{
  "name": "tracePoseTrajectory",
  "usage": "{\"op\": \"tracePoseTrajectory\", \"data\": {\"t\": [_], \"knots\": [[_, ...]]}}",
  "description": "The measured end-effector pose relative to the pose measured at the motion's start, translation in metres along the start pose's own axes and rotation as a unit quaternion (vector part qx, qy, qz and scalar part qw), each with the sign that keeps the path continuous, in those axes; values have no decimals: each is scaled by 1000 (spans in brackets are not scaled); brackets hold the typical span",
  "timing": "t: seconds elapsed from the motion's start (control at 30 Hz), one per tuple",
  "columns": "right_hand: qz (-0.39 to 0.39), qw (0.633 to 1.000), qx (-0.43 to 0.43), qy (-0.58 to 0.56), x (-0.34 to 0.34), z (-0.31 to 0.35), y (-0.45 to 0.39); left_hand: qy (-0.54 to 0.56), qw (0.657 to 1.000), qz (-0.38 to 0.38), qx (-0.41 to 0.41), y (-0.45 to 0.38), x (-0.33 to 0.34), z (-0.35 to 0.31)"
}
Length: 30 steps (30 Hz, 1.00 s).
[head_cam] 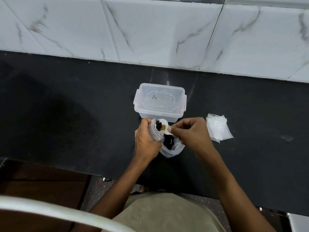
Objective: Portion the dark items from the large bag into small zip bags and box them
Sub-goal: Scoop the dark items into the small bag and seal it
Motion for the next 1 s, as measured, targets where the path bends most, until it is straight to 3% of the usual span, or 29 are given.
{"op": "tracePoseTrajectory", "data": {"t": [0.17,0.3,0.43,0.63,1.0], "knots": [[-40,983,-104,143,14,2,8,50,998,20,24,5,0,-7],[-62,940,-247,225,24,2,16,83,995,37,32,5,2,-6],[-68,908,-319,264,27,4,21,119,992,40,28,4,2,-10],[-33,879,-366,305,31,9,25,172,985,27,10,-2,-1,-9],[-87,840,-456,282,31,5,30,218,975,41,-4,-7,-5,-19]]}}
Point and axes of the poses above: each hand's wrist, its own y-axis away from the middle knuckle, its own x-axis out of the palm, z = x × y, the point moved 3 cm from there along -y, towards the middle knuckle, and after that the axes turned 7 degrees about -x, right-handed, at the moved point
